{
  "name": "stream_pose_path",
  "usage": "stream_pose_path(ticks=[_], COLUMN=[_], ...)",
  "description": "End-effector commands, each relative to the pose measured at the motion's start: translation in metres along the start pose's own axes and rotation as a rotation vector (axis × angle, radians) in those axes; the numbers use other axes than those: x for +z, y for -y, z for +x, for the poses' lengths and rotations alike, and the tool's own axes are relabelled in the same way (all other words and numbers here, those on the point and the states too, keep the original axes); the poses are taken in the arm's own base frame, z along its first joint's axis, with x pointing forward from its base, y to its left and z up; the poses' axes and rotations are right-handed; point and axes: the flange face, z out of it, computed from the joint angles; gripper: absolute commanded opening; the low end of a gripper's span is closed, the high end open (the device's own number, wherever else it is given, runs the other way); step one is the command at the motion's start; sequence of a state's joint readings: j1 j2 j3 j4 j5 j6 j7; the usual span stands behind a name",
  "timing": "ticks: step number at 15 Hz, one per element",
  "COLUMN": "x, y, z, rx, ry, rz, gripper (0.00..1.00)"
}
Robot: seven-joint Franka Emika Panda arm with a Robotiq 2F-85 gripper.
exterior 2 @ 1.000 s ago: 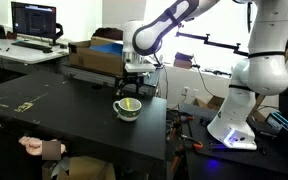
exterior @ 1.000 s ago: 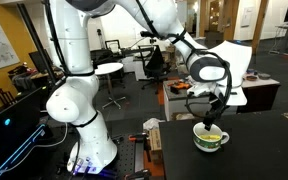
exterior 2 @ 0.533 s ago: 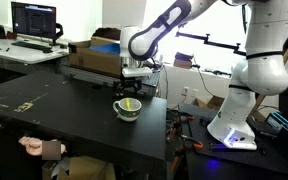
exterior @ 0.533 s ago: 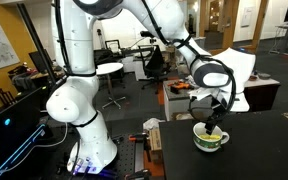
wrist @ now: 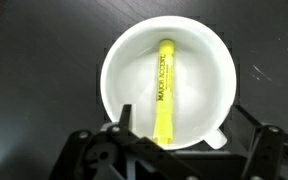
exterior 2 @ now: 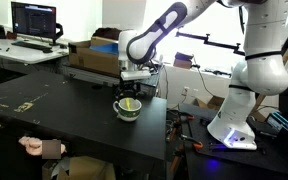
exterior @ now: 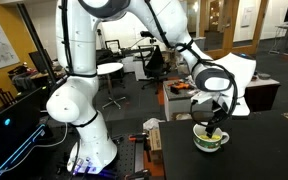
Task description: Put the yellow sharpie on the table
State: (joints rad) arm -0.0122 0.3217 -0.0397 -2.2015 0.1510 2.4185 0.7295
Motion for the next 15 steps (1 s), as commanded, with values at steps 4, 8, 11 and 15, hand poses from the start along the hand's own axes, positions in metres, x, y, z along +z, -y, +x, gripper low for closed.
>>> stream_pose_path(ticks=[4,8,11,15], x=[0.004,0.004,0.000,-0.009], y=[0.004,0.005,0.005,0.003], z=[0.004,0.001,-0.004,-0.016], rx=[0.001,-0.003,-0.017,-0.031], ry=[-0.024,-0.037,-0.071,-0.133], rz=[-0.011,-0.019,0.001,0.059], gripper=[0.92,0.91,0.94,0.92])
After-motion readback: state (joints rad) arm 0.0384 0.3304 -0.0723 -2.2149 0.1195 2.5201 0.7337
